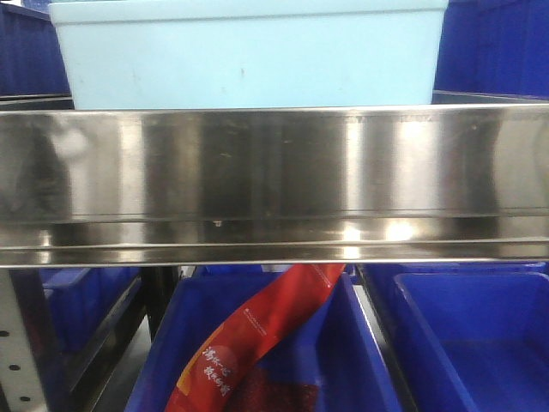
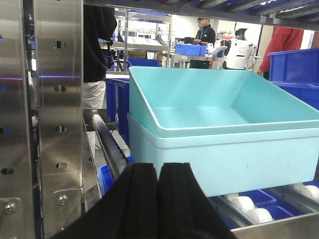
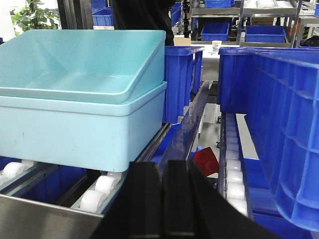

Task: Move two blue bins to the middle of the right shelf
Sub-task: 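Open both grippers and pull them back from the teal bin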

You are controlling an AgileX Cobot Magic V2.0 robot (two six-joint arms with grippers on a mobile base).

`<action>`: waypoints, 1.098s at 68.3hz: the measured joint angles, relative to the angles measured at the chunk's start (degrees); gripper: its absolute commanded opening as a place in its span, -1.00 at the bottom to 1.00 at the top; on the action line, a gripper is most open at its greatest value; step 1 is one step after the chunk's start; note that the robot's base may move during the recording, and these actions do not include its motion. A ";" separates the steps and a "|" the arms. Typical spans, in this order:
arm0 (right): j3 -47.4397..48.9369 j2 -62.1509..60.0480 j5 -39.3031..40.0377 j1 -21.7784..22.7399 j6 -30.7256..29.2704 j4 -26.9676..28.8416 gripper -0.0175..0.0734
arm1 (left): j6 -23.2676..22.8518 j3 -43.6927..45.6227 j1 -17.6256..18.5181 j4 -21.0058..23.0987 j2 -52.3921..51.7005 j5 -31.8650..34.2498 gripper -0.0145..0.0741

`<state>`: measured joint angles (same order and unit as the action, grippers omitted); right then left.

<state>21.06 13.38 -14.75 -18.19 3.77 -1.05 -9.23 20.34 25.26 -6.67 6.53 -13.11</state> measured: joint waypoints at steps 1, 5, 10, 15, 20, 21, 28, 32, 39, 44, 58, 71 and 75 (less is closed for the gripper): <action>0.00 0.00 0.00 0.00 0.00 0.00 -0.97 | 0.00 0.00 0.00 0.00 0.00 0.00 -0.92; 0.00 0.00 0.00 0.00 -0.10 0.00 -0.97 | 0.00 0.00 0.00 0.00 0.00 0.00 -0.92; 0.00 0.00 0.00 0.00 -0.10 0.00 -0.97 | 0.00 0.00 0.00 0.00 0.00 0.00 -0.92; 0.00 0.00 0.00 0.00 -0.10 0.00 -0.97 | 0.00 0.00 0.00 0.00 0.00 0.13 -0.92; 0.00 0.00 0.12 0.00 -0.10 0.00 -0.97 | 0.00 0.00 0.00 0.00 0.00 0.13 -0.92; 0.00 0.00 0.12 0.00 -0.10 0.00 -0.97 | 0.00 0.00 0.00 0.00 0.00 0.13 -0.92; -0.04 0.00 0.12 0.00 -0.10 0.00 -0.97 | 0.00 -0.05 0.00 0.00 0.00 0.13 -0.92; -0.04 0.00 0.12 0.00 -0.10 0.00 -0.97 | 0.00 -0.05 0.00 0.00 0.00 0.13 -0.92; -0.04 0.00 0.12 0.00 -0.10 0.00 -0.97 | 1.42 -0.05 -1.58 0.00 -0.27 -0.01 -0.92; -0.04 0.00 0.12 0.00 -0.10 0.00 -0.97 | 4.38 -0.75 -4.78 0.38 -1.49 -0.14 -0.92; -0.04 0.00 0.12 0.00 -0.10 0.00 -0.97 | 7.13 -10.20 -13.22 4.02 -6.05 4.29 -0.92; -0.13 0.00 0.23 0.00 -0.10 0.00 -0.97 | 7.41 -20.19 -16.55 4.54 -6.26 9.49 -0.92; -0.13 0.00 0.23 0.00 -0.10 0.00 -0.97 | 7.41 -20.34 -16.56 4.54 -6.26 9.51 -0.92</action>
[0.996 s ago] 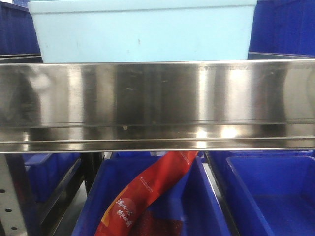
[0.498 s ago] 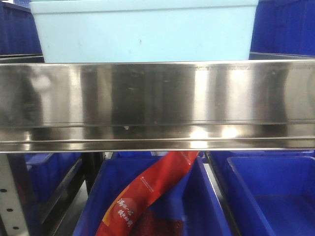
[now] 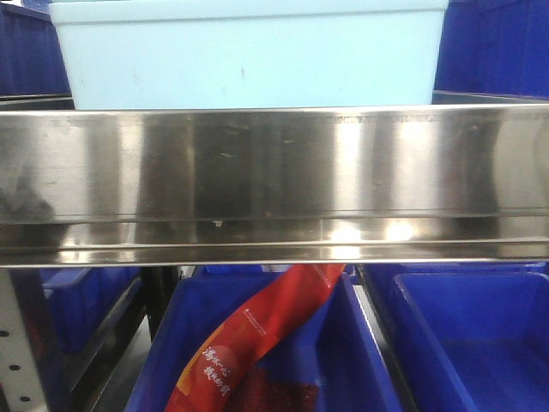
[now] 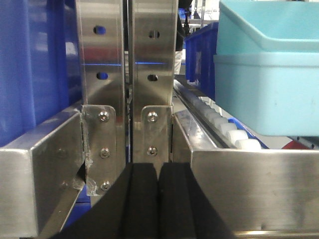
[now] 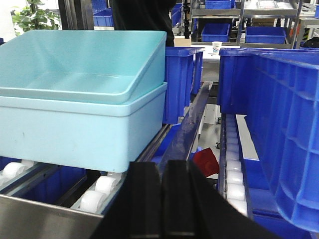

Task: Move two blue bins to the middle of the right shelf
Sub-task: 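Open both grippers and pull them back from the teal bin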

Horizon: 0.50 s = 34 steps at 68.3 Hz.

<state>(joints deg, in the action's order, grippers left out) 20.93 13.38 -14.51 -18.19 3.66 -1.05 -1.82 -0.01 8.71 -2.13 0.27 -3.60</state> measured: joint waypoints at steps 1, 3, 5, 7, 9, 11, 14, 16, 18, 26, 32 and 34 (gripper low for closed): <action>0.00 0.00 0.00 0.00 0.00 0.00 -0.97 | 0.00 0.00 0.00 0.00 0.00 0.00 -0.92; 0.00 0.00 0.00 0.00 0.00 0.00 -0.97 | 0.00 0.00 0.00 0.00 0.00 0.00 -0.92; 0.00 0.00 0.11 0.00 0.00 0.00 -0.97 | 0.00 0.00 0.00 0.00 0.00 0.00 -0.92; 0.00 0.00 0.11 0.00 0.00 0.00 -0.97 | 0.04 0.00 0.00 0.00 0.00 0.11 -0.92; 0.00 0.00 0.11 0.00 0.00 0.00 -0.97 | 0.04 0.00 0.00 0.00 0.00 0.11 -0.92; 0.00 0.00 0.11 0.00 0.00 0.00 -0.97 | 0.14 0.00 0.00 0.00 0.00 0.11 -0.92; 0.00 0.00 0.20 0.00 0.00 0.00 -0.97 | 0.14 -0.05 0.00 0.00 0.00 0.11 -0.92; 0.00 0.00 0.20 0.00 0.00 0.00 -0.97 | 0.14 -0.05 0.00 0.00 0.00 0.11 -0.92; 0.00 0.00 0.20 0.00 0.00 0.00 -0.97 | 0.14 -0.05 0.00 0.00 0.00 0.11 -0.92; 0.00 0.00 0.20 0.00 0.00 0.00 -0.97 | 0.14 -0.05 0.00 0.00 0.00 0.11 -0.92; 0.00 0.00 0.20 0.00 0.00 0.00 -0.97 | 0.14 -0.05 0.00 0.00 0.00 0.11 -0.92; 0.00 0.00 0.20 0.00 0.00 0.00 -0.97 | 0.14 -0.05 0.00 0.00 0.00 0.11 -0.92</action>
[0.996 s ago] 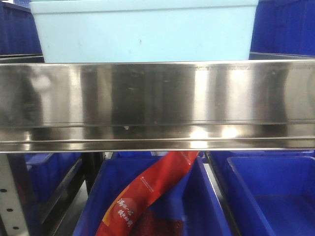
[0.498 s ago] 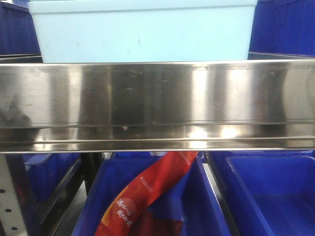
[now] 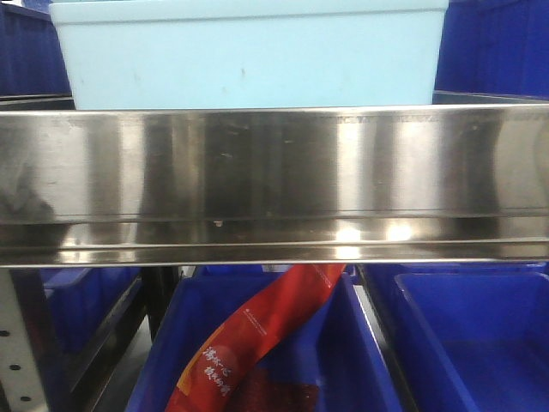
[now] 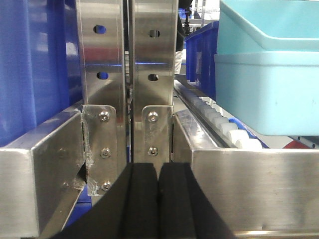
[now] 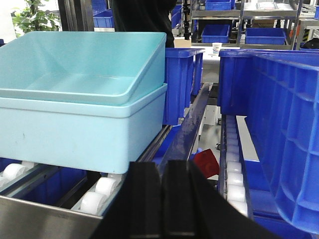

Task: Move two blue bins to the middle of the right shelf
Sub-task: 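Open both grippers and pull them back from the teal bin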

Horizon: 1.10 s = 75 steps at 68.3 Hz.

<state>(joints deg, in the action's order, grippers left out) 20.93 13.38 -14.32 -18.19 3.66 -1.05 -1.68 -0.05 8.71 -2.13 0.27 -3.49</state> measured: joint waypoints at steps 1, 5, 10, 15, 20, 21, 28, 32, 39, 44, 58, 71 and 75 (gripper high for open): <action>0.00 0.00 0.00 0.00 0.00 0.00 -0.97 | 0.00 0.00 0.00 0.00 0.00 0.00 -0.92; 0.00 0.00 0.00 0.00 0.00 0.00 -0.97 | 0.00 0.00 0.00 0.00 0.00 0.00 -0.92; 0.00 0.00 0.00 0.00 0.00 0.00 -0.97 | 0.00 0.00 0.00 0.00 0.00 0.00 -0.92; 0.00 0.00 0.00 0.00 0.00 0.00 -0.97 | 0.00 0.00 0.00 0.00 0.00 0.00 -0.92; 0.00 0.00 0.00 0.00 0.00 0.00 -0.97 | 0.00 0.00 0.00 0.00 0.00 0.00 -0.92; 0.00 0.00 0.00 0.00 0.00 0.00 -0.97 | 0.00 0.00 0.00 0.00 0.00 0.00 -0.92; 0.00 0.00 0.04 0.14 0.00 0.00 -0.97 | 0.00 0.00 0.00 0.00 0.00 0.00 -0.92; 0.00 -0.03 0.04 1.12 -0.67 0.00 -0.97 | 0.00 0.00 0.00 0.00 0.00 0.00 -0.92; -0.16 -0.65 0.04 5.41 -5.37 2.59 -0.97 | 0.00 0.00 0.00 0.00 0.00 0.00 -0.92; -1.05 -1.75 0.14 8.88 -9.51 5.87 -0.97 | 0.00 0.00 0.00 0.00 0.00 0.00 -0.92; -9.61 -8.07 0.64 17.12 -12.73 10.79 -0.97 | 0.00 0.00 0.00 0.00 0.00 0.21 -0.92; -18.74 -13.01 2.15 18.87 -13.07 11.45 -0.97 | 0.00 -0.09 0.00 0.00 0.00 0.33 -0.92; -20.47 -13.04 3.18 18.98 -13.07 11.45 -0.97 | 0.00 -0.09 0.00 0.00 0.00 0.44 -0.92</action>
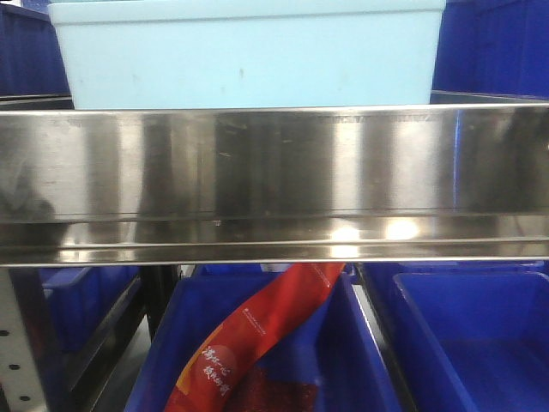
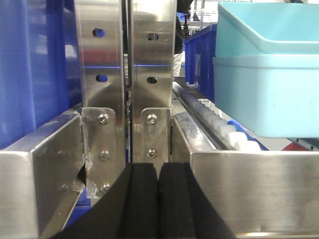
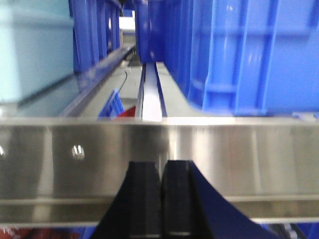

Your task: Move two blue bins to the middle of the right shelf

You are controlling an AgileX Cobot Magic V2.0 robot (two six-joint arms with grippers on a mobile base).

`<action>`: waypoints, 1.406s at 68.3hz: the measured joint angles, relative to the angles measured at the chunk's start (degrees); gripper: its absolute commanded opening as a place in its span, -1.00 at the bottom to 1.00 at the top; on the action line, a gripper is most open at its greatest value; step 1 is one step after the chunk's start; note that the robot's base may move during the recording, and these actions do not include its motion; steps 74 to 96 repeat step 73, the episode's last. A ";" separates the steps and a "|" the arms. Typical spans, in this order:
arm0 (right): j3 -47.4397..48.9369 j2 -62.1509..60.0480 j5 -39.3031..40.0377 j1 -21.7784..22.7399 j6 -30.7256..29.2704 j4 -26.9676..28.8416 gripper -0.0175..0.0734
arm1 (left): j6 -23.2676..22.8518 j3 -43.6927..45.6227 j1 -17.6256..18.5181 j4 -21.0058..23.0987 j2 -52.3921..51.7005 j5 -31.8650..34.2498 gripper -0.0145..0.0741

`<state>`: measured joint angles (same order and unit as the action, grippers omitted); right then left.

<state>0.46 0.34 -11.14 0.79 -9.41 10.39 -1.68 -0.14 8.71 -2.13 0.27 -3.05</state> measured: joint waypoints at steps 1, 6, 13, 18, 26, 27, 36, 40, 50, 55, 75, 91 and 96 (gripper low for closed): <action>-0.07 -0.11 0.17 0.00 0.12 0.00 -0.97 | 0.00 0.00 0.00 0.00 0.00 0.00 -0.92; -0.31 -0.14 0.46 0.08 0.85 0.10 -0.97 | 0.00 0.00 0.00 0.00 0.00 0.00 -0.92; -0.31 -0.14 0.76 0.08 1.08 0.22 -0.97 | 0.00 0.00 0.00 0.00 0.00 0.00 -0.92; -0.31 -0.14 0.99 0.08 1.18 0.22 -0.97 | 0.00 0.00 0.00 0.00 0.00 0.00 -0.92; -0.31 -0.14 1.07 0.08 1.31 0.22 -0.97 | 0.00 0.00 0.00 0.00 0.00 0.00 -0.92; -0.31 -0.14 1.07 0.08 1.31 0.22 -0.97 | 0.00 0.00 0.00 0.00 0.00 0.00 -0.92; -0.31 -0.14 1.20 0.08 1.42 0.22 -0.97 | 0.00 0.00 0.00 0.00 0.00 0.00 -0.92; -0.31 -0.14 1.20 0.08 1.42 0.22 -0.97 | 0.00 0.00 0.00 0.00 0.00 0.00 -0.92; -0.31 -0.14 1.20 0.08 1.42 0.22 -0.97 | 0.00 0.00 0.00 0.00 0.00 0.00 -0.92; -0.31 -0.14 1.20 0.08 1.42 0.22 -0.97 | 0.00 0.00 0.00 0.00 0.00 0.00 -0.92; -0.31 -0.14 1.20 0.08 1.51 0.22 -0.97 | 0.00 0.00 0.00 0.00 0.00 0.00 -0.92; -0.31 -0.14 1.20 0.08 1.51 0.22 -0.97 | 0.00 0.00 0.00 0.00 0.00 0.00 -0.92; -0.31 -0.14 1.20 0.08 1.51 0.22 -0.97 | 0.00 0.00 0.00 0.00 0.00 0.00 -0.92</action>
